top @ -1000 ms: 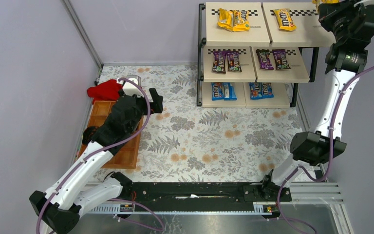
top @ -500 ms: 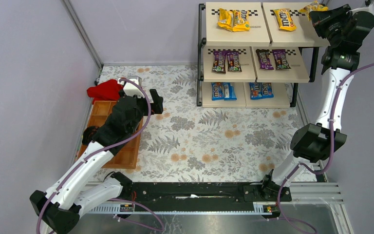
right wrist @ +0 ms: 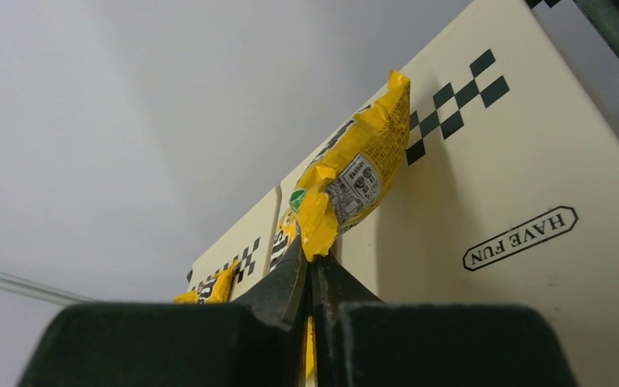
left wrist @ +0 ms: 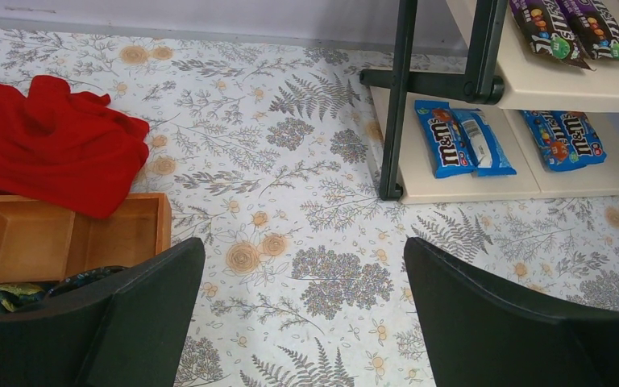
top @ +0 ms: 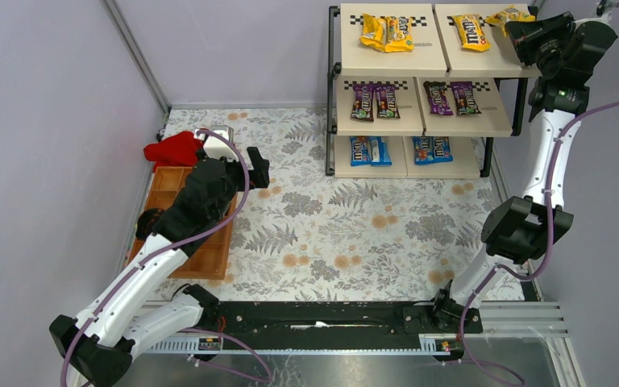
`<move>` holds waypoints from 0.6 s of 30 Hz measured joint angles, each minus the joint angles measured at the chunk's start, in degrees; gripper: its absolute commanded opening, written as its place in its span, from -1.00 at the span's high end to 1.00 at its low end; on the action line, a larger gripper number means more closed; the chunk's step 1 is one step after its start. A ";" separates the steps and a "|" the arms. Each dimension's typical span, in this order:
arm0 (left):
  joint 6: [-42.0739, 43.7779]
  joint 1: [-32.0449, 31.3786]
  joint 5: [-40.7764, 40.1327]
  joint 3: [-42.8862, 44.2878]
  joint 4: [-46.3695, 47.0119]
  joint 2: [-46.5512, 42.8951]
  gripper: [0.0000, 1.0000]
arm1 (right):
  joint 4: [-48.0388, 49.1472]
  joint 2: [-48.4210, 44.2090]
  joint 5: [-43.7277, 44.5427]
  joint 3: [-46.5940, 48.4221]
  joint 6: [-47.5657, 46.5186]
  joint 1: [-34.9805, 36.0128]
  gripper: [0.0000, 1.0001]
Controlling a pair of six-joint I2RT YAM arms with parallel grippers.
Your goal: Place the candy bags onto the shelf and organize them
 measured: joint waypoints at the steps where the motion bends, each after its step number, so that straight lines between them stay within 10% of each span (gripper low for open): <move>1: -0.02 0.02 0.00 0.00 0.02 0.00 -0.97 | 0.15 0.00 -0.02 -0.11 0.26 0.00 0.97; 18: -0.02 0.07 0.24 -0.02 0.02 0.00 -0.98 | 3.89 -0.02 -0.94 -1.99 3.56 1.09 0.70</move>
